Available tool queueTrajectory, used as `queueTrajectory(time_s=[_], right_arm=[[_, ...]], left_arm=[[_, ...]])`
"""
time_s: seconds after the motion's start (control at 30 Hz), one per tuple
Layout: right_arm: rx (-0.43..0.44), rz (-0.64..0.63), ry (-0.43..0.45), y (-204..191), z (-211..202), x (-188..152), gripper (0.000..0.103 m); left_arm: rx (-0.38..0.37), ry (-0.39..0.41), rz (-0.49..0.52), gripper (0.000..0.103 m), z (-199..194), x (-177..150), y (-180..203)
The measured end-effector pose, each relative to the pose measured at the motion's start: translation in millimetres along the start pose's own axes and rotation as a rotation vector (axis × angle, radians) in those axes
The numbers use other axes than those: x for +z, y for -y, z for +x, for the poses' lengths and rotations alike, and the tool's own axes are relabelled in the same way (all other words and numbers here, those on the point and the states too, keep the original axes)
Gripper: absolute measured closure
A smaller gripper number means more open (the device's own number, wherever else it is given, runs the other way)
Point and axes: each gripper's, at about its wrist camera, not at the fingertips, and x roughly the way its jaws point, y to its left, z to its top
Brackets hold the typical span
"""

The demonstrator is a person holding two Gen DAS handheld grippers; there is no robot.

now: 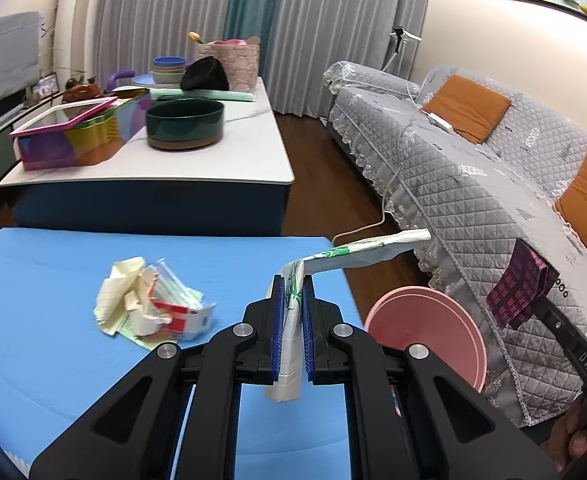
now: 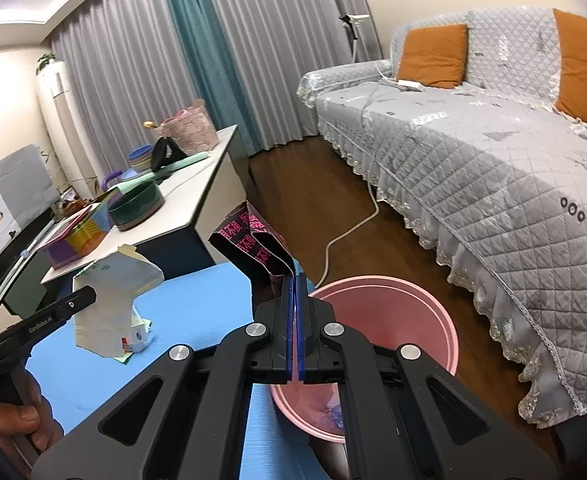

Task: Collect trash
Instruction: 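Carry the white paper strip and pink wrapper over the pink bin with both tools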

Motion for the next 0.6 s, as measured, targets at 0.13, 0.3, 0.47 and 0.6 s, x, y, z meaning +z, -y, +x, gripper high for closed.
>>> queueTrajectory(time_s=[0.13,0.3,0.47,0.6], right_arm=[[-0.030,0.031,-0.008,12,3,0,0.102],[-0.069,0.065,-0.031,25,10,-3,0.102],[-0.088,0.098,-0.060,35,18,-6,0.102],[-0.099,0.105,-0.066,39,22,-7,0.102]], left_arm=[[-0.021,-0.011,0.007,0.095,7,3,14],[-0.053,-0.018,0.013,0.095,15,7,30],[-0.098,-0.034,0.018,0.095,26,8,48],[-0.134,-0.055,0.028,0.095,38,8,61]])
